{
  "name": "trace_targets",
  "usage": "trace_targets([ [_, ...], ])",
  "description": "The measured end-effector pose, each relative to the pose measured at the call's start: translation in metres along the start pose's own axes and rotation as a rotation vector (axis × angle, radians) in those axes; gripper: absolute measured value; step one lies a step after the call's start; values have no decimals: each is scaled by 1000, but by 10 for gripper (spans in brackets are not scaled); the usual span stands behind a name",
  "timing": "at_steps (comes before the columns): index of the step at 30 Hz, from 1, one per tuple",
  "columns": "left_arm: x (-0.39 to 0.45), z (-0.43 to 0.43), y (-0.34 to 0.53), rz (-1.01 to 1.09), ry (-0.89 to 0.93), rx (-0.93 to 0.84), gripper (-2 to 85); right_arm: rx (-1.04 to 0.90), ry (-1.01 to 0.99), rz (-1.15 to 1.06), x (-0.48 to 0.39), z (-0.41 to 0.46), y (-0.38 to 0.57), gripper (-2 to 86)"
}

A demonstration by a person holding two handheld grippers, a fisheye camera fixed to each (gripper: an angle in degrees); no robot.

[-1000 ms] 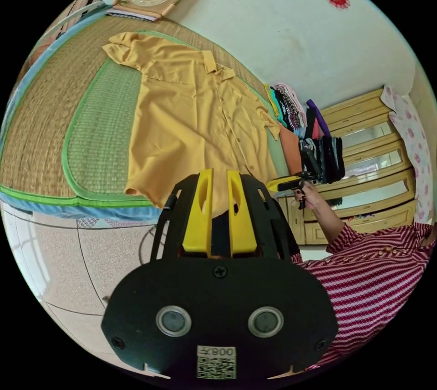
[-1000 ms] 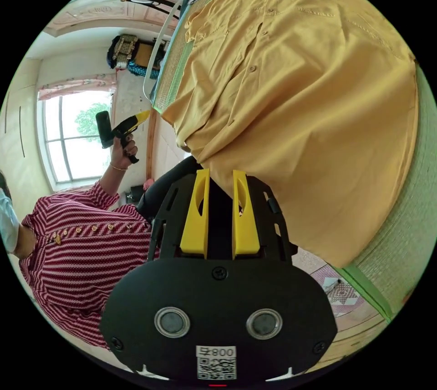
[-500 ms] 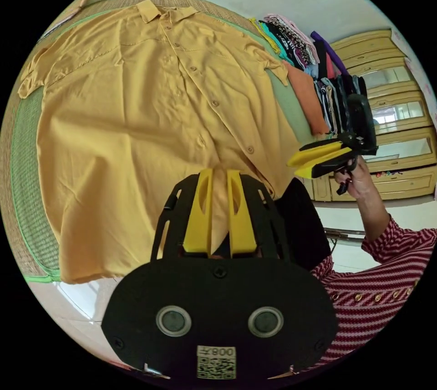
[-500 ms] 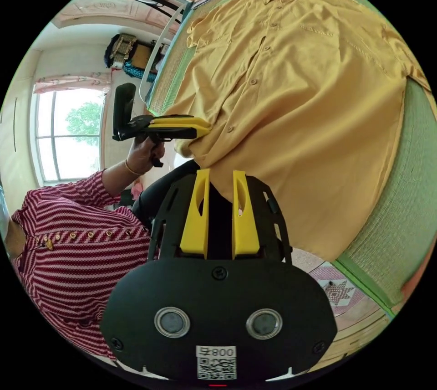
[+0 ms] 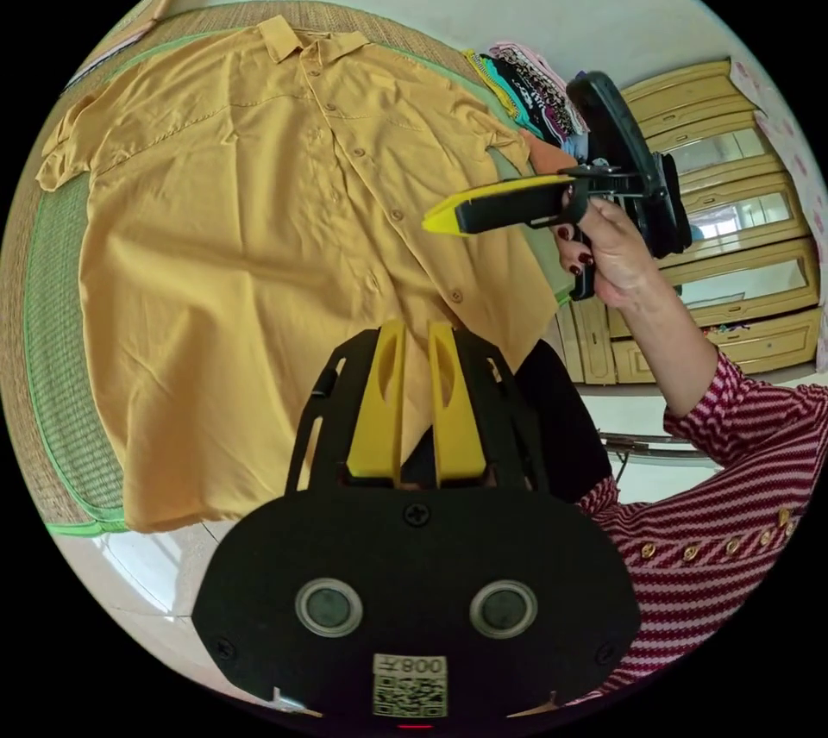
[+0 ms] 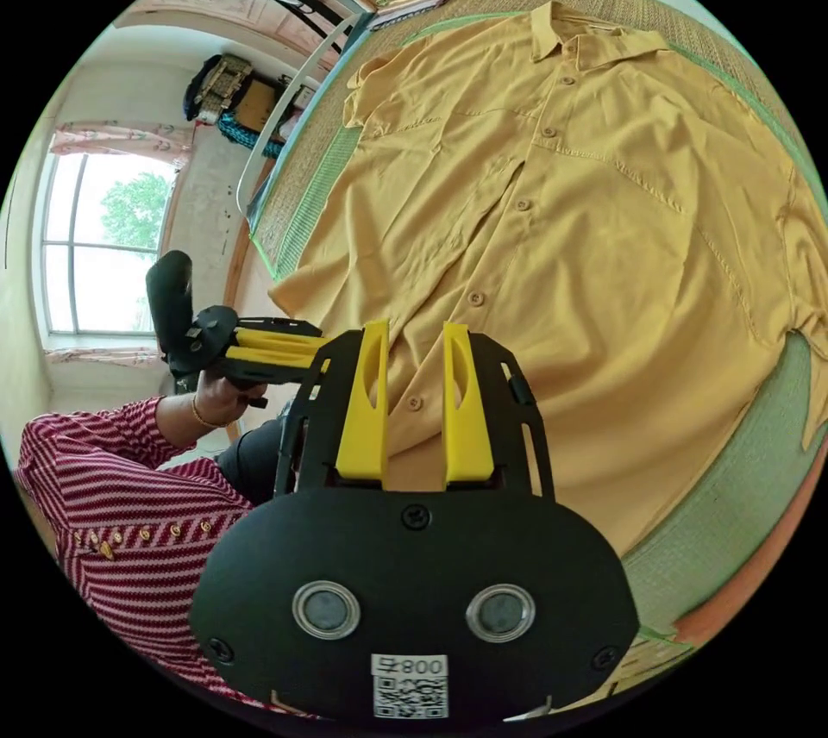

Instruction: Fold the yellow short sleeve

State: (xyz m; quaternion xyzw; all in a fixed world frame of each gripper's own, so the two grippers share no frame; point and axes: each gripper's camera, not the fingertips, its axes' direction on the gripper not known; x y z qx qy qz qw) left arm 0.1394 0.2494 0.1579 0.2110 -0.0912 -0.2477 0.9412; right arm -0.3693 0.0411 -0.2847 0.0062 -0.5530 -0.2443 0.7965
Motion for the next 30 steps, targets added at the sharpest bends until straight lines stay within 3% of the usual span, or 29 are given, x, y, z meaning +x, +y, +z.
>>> trace_targets([
  [4, 11, 3, -9, 14, -93, -55, 29, -58, 33, -23, -3, 23, -26, 99],
  [17, 17, -44, -16, -22, 71, 55, 5, -99, 225, 17, 11, 52, -38, 96],
  [22, 24, -56, -23, 4, 106, 76, 5, -98, 315, 36, 12, 63, -42, 40],
  [30, 27, -65, -32, 32, 119, 74, 5, -40, 258, 85, 46, 31, -34, 13],
])
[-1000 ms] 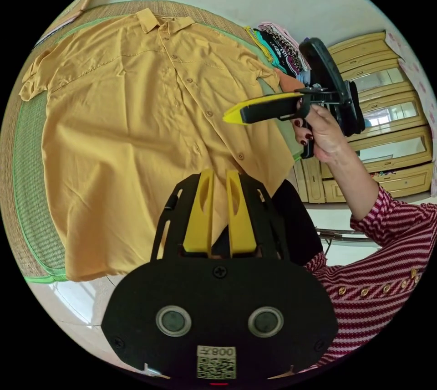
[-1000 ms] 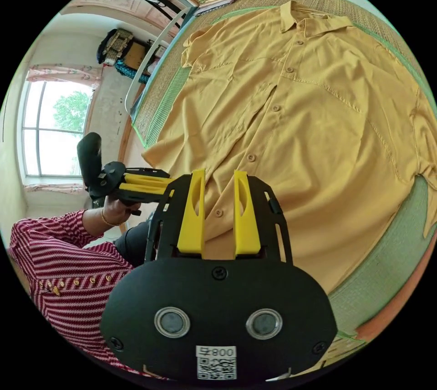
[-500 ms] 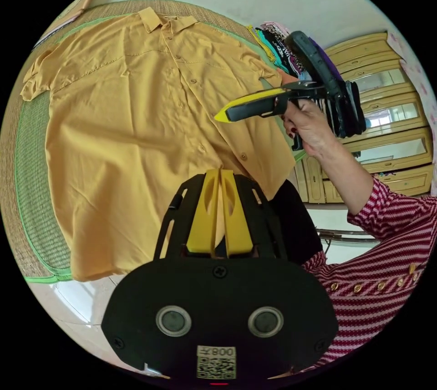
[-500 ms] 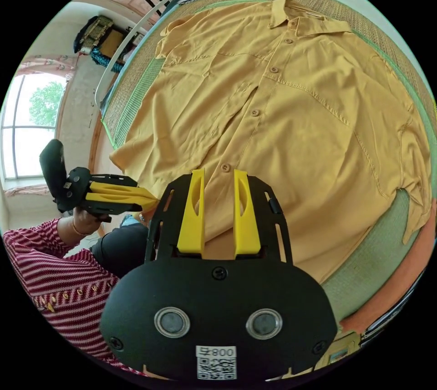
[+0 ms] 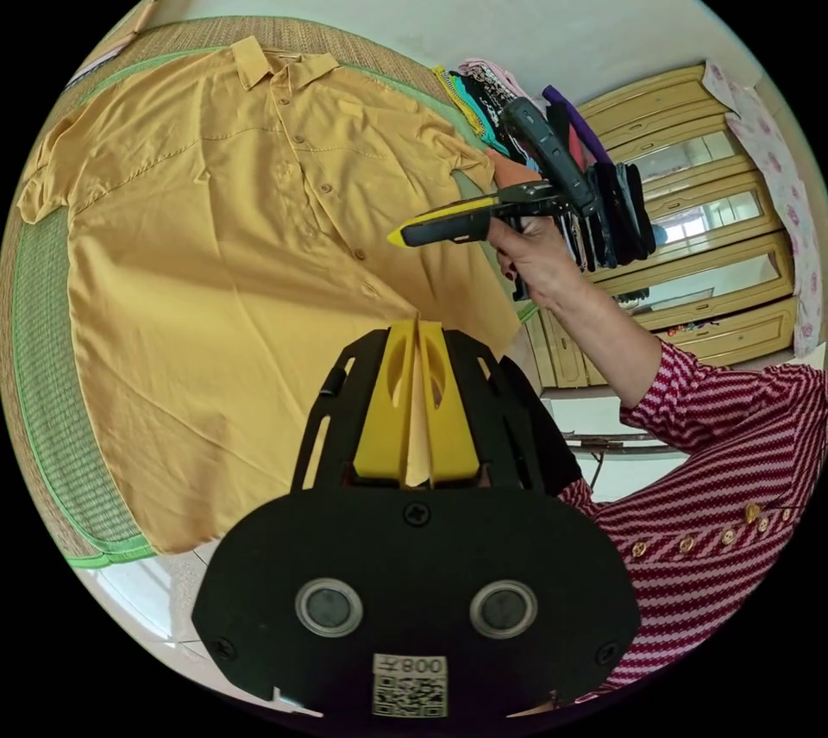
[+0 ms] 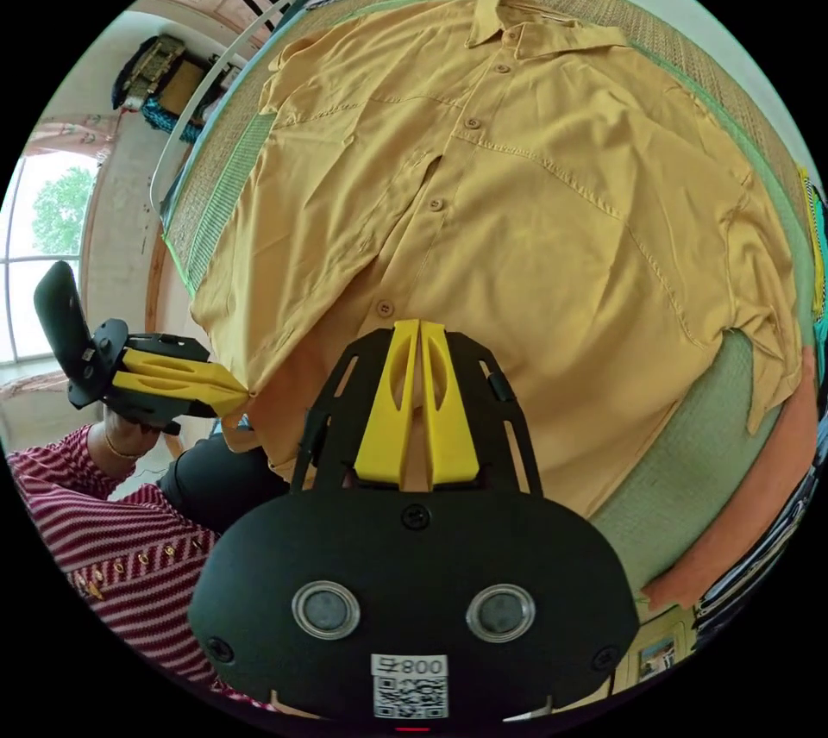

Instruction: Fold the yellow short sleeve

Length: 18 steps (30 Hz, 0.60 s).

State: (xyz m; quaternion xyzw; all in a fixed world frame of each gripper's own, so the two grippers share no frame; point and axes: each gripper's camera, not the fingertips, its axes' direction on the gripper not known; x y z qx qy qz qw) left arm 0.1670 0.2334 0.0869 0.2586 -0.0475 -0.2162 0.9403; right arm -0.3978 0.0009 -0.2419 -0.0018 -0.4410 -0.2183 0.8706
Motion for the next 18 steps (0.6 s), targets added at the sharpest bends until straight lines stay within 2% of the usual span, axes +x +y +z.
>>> trace_targets([
  [4, -5, -2, -1, -17, 11, -13, 5, 61, -88, 0, 11, -14, 2, 50],
  [8, -9, -3, -3, -24, 10, -38, 4, 34, -52, -67, -17, 3, -14, 91],
  [11, -11, -7, -5, -26, 2, -46, 5, -24, 4, -81, -30, 29, -28, 84],
  [13, -13, -10, -6, -26, 1, -45, 5, -31, 60, -46, -27, 37, -31, 47],
  [18, -19, -21, -9, -22, 13, -37, 4, 1, 24, -31, -2, 15, -26, 11],
])
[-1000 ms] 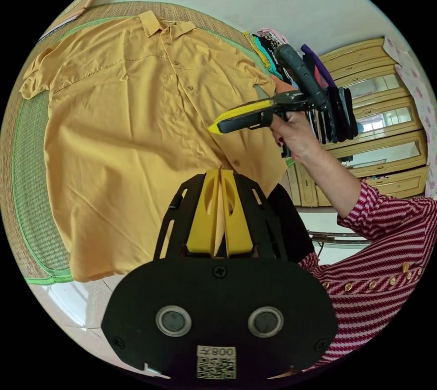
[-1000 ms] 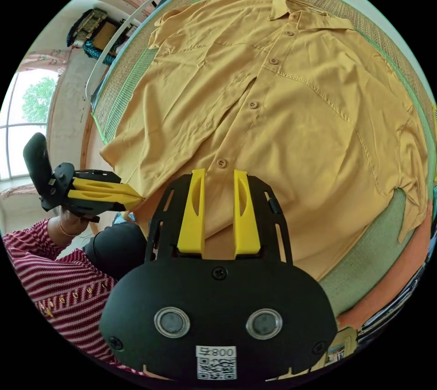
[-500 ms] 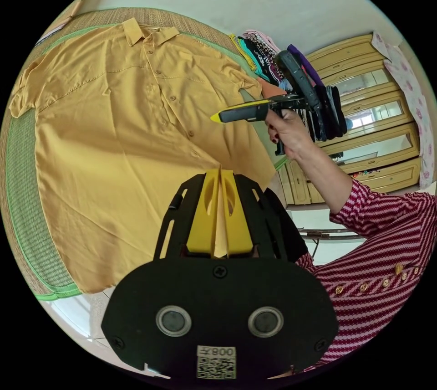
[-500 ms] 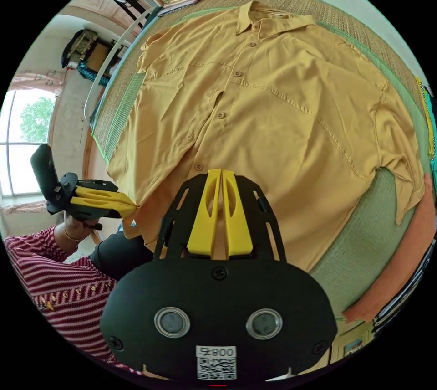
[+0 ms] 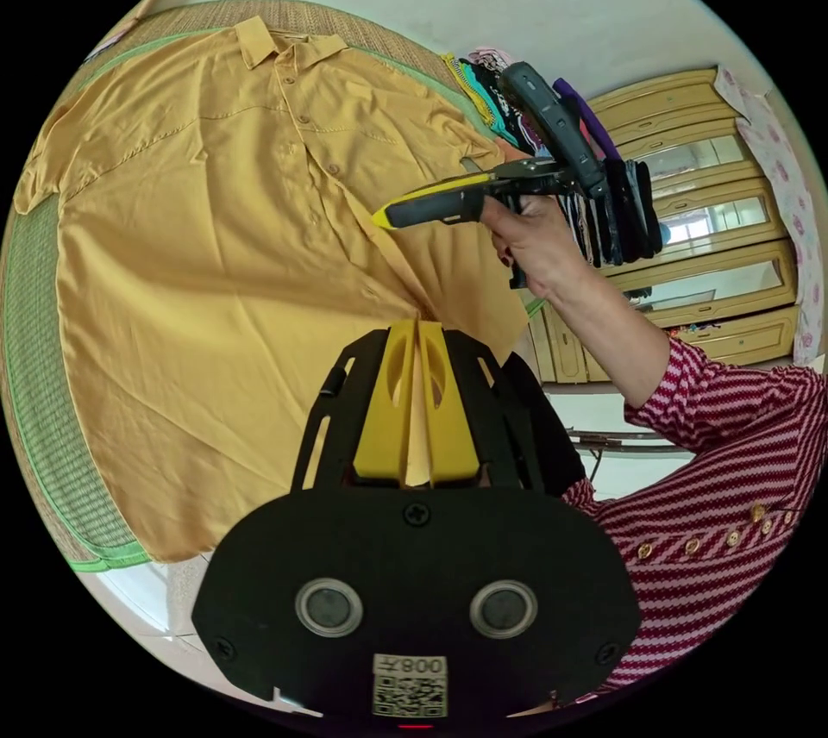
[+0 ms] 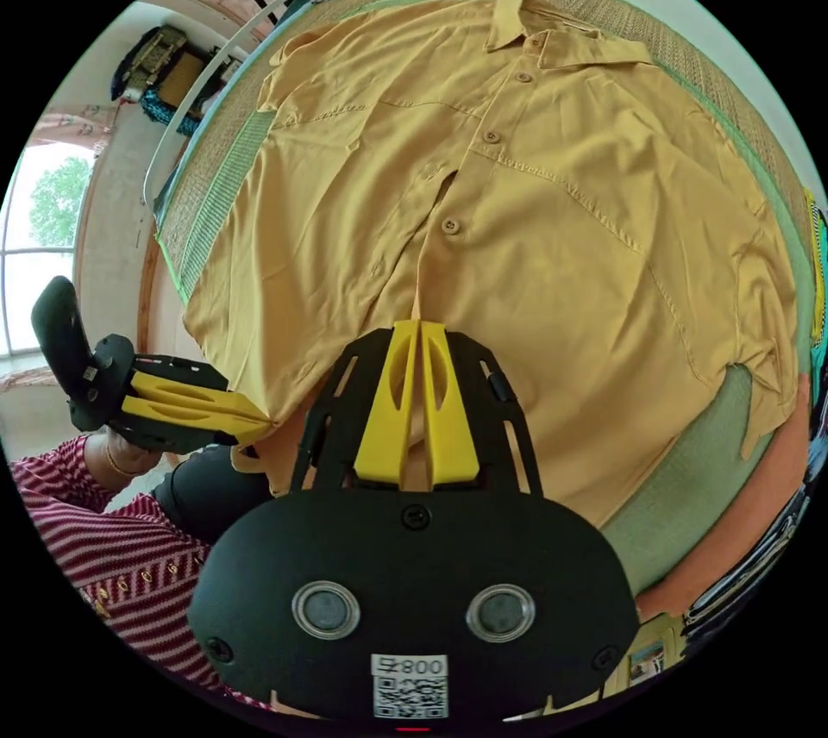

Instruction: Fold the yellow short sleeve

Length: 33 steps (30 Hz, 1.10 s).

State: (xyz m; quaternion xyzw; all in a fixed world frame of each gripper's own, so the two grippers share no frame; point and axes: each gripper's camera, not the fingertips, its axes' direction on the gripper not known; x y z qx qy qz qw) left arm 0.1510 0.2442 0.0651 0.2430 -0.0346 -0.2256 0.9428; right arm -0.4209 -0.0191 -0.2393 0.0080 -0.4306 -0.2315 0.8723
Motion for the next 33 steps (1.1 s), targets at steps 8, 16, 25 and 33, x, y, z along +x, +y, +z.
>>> trace_targets([
  [8, -7, -19, -9, 31, 61, 28, 4, 239, -62, 302, 137, -94, 72, 6],
  [16, -26, -23, -9, 19, 104, -27, 4, 337, -106, 591, 207, -99, 142, 48],
  [25, -47, -40, -8, -7, 151, -56, 4, 314, -6, 74, 29, -80, -50, 85],
  [33, -60, -61, -8, -8, 207, -67, 4, 223, 353, -177, -65, -38, -225, 96],
])
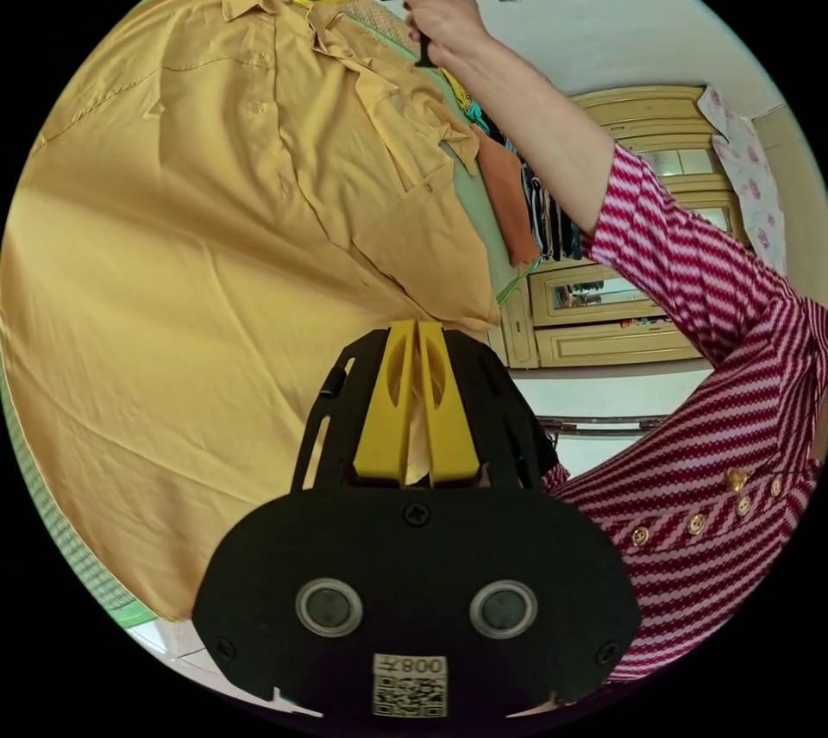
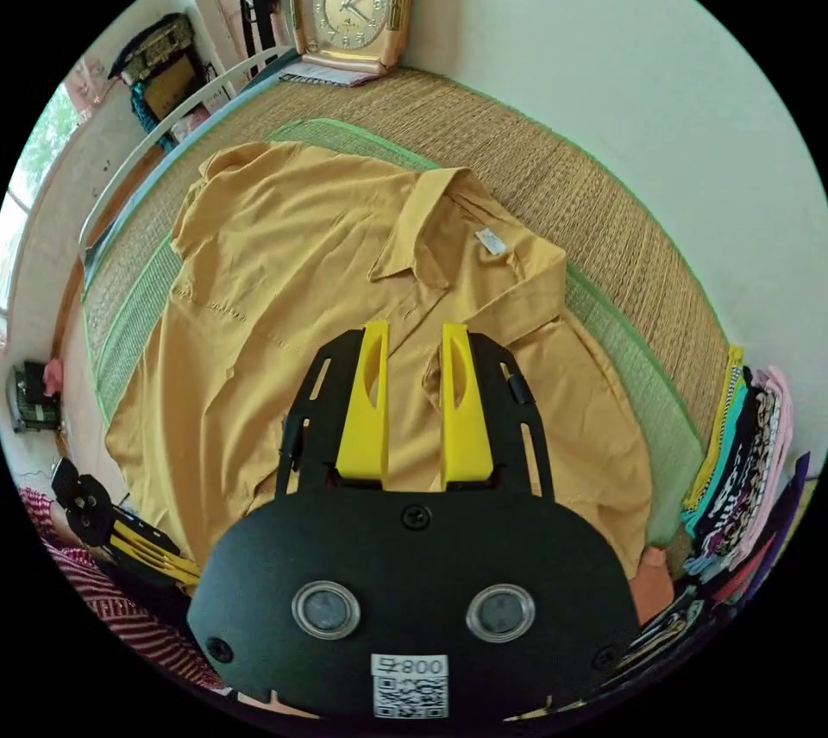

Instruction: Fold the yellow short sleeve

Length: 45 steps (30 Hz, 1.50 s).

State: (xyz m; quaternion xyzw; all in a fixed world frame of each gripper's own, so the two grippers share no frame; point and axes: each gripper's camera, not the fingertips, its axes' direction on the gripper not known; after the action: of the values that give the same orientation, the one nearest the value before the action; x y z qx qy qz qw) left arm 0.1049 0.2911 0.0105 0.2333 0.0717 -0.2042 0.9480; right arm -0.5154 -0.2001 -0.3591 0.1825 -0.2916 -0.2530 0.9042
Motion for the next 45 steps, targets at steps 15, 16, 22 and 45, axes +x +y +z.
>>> trace_targets([
  [15, 14, -29, 2, 31, 80, -17, 14, -43, 111, -106, -31, 28, -85, 18],
  [16, 14, -26, 2, 17, 88, -40, 19, -74, 121, -94, -28, 36, -87, 19],
  [22, 31, -71, 14, 28, 95, 105, 65, -124, 20, 26, 0, 60, -76, 39],
  [45, 22, -277, 6, -437, -906, 330, 9, -16, -256, 133, 32, 40, 60, 70],
])
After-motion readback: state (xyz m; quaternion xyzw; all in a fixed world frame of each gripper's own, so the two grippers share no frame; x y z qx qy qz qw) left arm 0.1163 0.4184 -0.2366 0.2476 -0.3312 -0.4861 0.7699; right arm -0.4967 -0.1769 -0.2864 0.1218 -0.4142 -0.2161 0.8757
